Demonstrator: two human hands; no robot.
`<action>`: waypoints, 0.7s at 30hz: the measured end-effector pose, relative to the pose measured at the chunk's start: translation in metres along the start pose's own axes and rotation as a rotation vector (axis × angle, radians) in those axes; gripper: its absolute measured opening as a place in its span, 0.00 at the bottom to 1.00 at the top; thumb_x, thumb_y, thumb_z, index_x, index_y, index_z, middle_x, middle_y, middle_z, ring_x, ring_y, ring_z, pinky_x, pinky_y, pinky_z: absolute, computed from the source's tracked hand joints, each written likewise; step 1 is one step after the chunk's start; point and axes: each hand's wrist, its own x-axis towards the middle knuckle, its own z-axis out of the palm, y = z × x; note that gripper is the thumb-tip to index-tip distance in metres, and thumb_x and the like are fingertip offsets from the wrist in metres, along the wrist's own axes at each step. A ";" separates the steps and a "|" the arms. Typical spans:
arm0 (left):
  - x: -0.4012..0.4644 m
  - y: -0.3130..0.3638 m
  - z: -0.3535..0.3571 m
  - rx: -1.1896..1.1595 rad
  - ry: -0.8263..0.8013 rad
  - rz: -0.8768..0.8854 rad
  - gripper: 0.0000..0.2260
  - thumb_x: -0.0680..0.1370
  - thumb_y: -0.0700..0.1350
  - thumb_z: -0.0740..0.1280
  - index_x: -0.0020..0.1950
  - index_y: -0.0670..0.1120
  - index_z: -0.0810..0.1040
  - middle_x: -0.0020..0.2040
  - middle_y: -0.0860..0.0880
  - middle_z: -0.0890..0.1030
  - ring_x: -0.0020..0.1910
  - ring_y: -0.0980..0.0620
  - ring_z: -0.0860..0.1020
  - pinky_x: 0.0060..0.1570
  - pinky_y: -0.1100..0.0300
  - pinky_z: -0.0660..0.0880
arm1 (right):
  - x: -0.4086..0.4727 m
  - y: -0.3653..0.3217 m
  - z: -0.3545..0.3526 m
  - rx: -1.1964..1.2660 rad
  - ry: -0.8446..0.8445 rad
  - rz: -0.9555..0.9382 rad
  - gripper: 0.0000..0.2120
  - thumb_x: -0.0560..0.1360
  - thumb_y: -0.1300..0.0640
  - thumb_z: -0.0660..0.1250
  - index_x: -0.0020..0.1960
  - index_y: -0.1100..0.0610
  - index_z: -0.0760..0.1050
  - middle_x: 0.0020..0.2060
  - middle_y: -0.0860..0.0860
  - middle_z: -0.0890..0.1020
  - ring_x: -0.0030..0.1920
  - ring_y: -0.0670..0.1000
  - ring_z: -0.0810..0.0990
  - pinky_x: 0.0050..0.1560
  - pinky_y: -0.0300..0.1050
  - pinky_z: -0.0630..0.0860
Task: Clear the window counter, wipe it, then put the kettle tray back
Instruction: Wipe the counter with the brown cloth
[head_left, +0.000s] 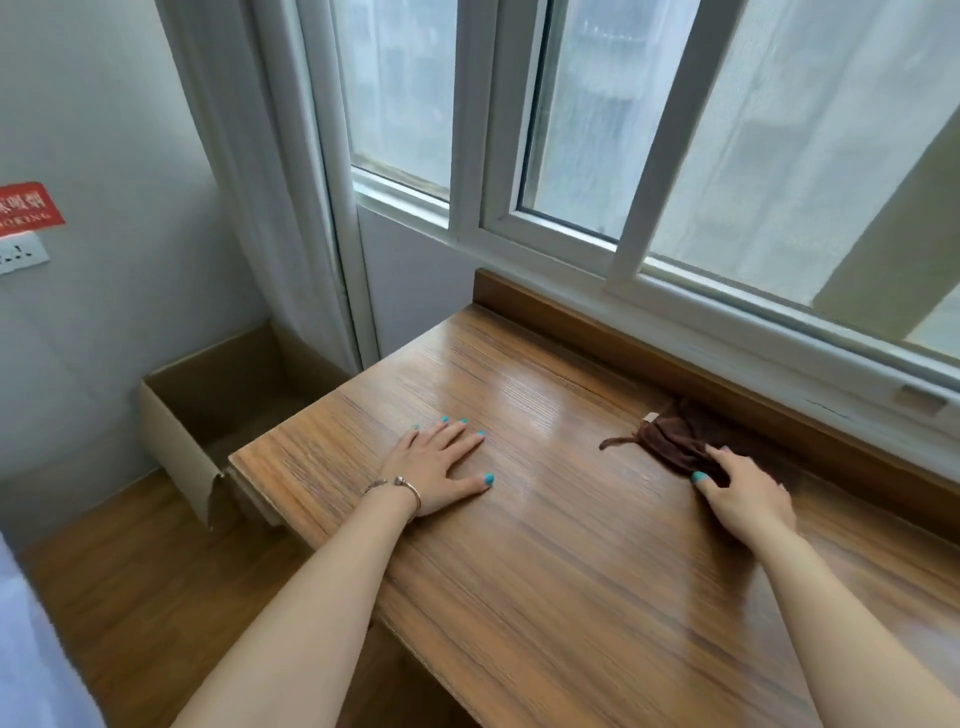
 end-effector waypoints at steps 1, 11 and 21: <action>0.003 -0.009 0.000 0.011 0.026 0.021 0.32 0.74 0.73 0.49 0.76 0.65 0.50 0.79 0.59 0.49 0.77 0.57 0.45 0.74 0.52 0.43 | -0.007 -0.008 0.001 -0.011 0.017 0.020 0.25 0.79 0.45 0.63 0.75 0.45 0.63 0.75 0.47 0.66 0.73 0.55 0.66 0.71 0.59 0.64; 0.064 -0.089 -0.025 0.032 0.045 0.290 0.43 0.62 0.81 0.41 0.75 0.67 0.52 0.78 0.61 0.50 0.77 0.60 0.46 0.75 0.53 0.44 | -0.073 -0.104 0.027 -0.082 0.052 0.024 0.21 0.79 0.41 0.62 0.71 0.43 0.70 0.66 0.43 0.74 0.64 0.51 0.69 0.60 0.45 0.70; 0.136 -0.111 -0.048 0.047 0.004 0.433 0.37 0.69 0.77 0.50 0.75 0.66 0.53 0.78 0.61 0.51 0.77 0.60 0.46 0.76 0.56 0.44 | -0.064 -0.133 0.054 -0.161 0.064 -0.179 0.28 0.73 0.31 0.48 0.73 0.31 0.59 0.76 0.43 0.59 0.75 0.53 0.56 0.72 0.51 0.51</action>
